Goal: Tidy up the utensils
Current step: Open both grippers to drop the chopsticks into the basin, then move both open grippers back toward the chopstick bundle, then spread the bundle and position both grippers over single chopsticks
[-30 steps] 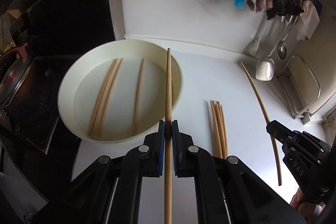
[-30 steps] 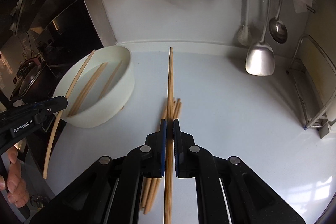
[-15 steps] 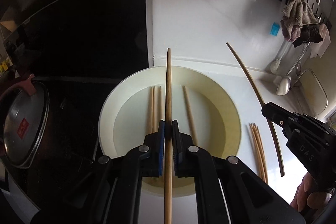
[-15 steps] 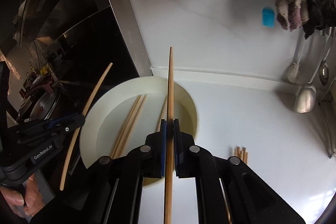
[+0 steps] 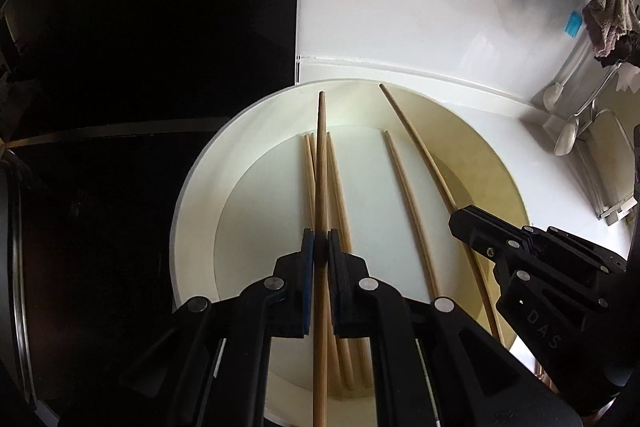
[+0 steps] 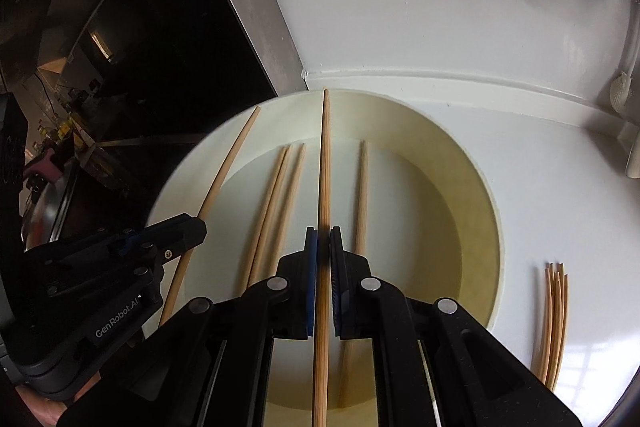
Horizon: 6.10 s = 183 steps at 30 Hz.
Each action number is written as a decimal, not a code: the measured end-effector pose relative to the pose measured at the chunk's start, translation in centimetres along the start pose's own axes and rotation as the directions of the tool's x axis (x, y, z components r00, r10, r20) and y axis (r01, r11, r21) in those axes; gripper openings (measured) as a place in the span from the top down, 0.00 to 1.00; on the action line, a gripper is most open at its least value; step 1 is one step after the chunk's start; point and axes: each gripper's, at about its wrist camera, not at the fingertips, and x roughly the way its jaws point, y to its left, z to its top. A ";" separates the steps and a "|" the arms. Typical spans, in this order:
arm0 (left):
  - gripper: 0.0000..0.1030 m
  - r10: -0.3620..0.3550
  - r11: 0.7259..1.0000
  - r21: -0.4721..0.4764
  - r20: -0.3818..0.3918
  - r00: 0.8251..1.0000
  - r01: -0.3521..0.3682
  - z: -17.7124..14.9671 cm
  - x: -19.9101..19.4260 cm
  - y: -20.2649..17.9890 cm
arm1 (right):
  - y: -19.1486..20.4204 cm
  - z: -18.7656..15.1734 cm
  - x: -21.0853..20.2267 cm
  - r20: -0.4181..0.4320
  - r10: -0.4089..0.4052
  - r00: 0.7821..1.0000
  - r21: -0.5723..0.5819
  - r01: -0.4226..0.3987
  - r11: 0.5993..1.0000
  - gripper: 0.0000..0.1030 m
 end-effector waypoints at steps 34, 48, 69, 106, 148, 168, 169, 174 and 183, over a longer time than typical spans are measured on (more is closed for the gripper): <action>0.35 0.062 0.996 -0.064 -0.019 0.998 -0.063 0.3 0.9 1.3 | -2.0 -0.7 0.7 -0.059 -0.040 0.997 0.036 0.042 0.998 0.77; 0.15 0.121 0.988 -0.110 0.072 0.990 -0.113 -2.3 -5.9 -1.6 | -3.7 -3.5 -7.2 0.002 -0.021 1.000 -0.012 0.021 1.000 0.57; 0.14 0.145 0.985 -0.099 0.064 0.987 -0.139 -10.9 -11.1 -16.4 | -15.1 -10.7 -17.5 0.033 -0.001 0.999 -0.028 0.002 1.000 0.47; 0.08 0.088 0.996 -0.012 0.087 0.992 -0.087 -13.8 -0.8 -20.1 | -21.8 -15.1 -8.0 0.014 -0.175 0.984 0.046 0.175 0.984 0.33; 0.08 0.151 0.987 -0.059 0.062 0.987 -0.147 -14.3 0.4 -17.7 | -22.2 -16.1 -6.8 -0.011 -0.290 0.957 -0.013 0.289 0.957 0.34; 0.08 0.228 0.972 -0.072 0.065 0.971 -0.223 -15.3 2.3 -16.0 | -24.4 -17.0 -8.1 0.011 -0.297 0.955 0.007 0.297 0.955 0.34; 0.08 0.228 0.972 -0.071 0.059 0.972 -0.224 -15.4 2.5 -16.0 | -24.5 -17.0 -8.0 0.010 -0.303 0.953 0.008 0.303 0.953 0.34; 0.08 0.245 0.968 -0.068 0.050 0.968 -0.242 -15.5 3.0 -15.8 | -24.6 -17.2 -8.1 0.014 -0.305 0.952 0.012 0.304 0.952 0.34; 0.08 0.244 0.966 -0.093 0.029 0.969 -0.240 -15.5 3.5 -15.2 | -25.0 -17.4 -8.2 0.018 -0.306 0.952 0.018 0.306 0.952 0.34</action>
